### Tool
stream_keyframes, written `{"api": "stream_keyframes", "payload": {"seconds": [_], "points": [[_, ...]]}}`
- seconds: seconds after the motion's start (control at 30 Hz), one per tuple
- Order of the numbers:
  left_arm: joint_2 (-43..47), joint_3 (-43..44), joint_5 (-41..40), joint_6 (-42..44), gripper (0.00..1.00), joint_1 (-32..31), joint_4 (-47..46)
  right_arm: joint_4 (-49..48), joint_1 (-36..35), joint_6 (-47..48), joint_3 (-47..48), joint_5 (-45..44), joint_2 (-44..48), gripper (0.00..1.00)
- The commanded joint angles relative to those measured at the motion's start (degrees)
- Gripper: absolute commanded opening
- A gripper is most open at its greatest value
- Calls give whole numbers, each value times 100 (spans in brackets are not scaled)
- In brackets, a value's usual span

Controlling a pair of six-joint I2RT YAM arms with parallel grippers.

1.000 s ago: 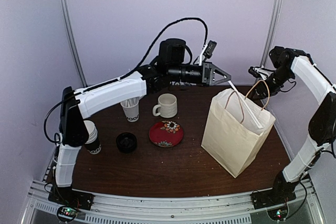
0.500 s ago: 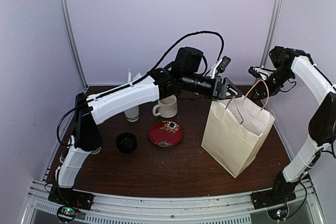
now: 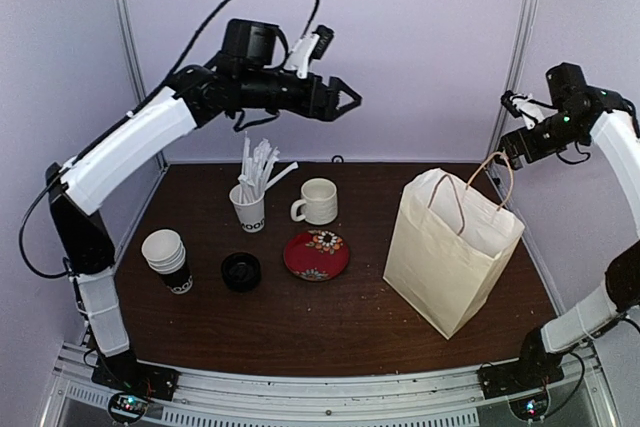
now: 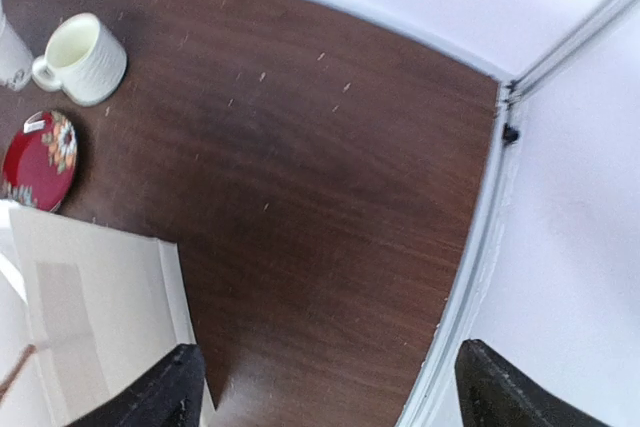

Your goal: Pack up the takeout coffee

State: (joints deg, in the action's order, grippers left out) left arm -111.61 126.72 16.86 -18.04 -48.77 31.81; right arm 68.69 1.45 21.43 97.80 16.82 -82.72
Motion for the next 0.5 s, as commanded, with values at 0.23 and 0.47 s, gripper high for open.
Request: {"api": "stream_keyframes", "payload": {"seconds": [0.23,0.47], "points": [[1793,-1847,-4127,1617,98,1012,807,-2125,291,-1254,-743,-954,1176,99],[2760,-3220,-4097,1057,98,1704,534,-2238,290,-1300,-912,-400,1238,99]]}}
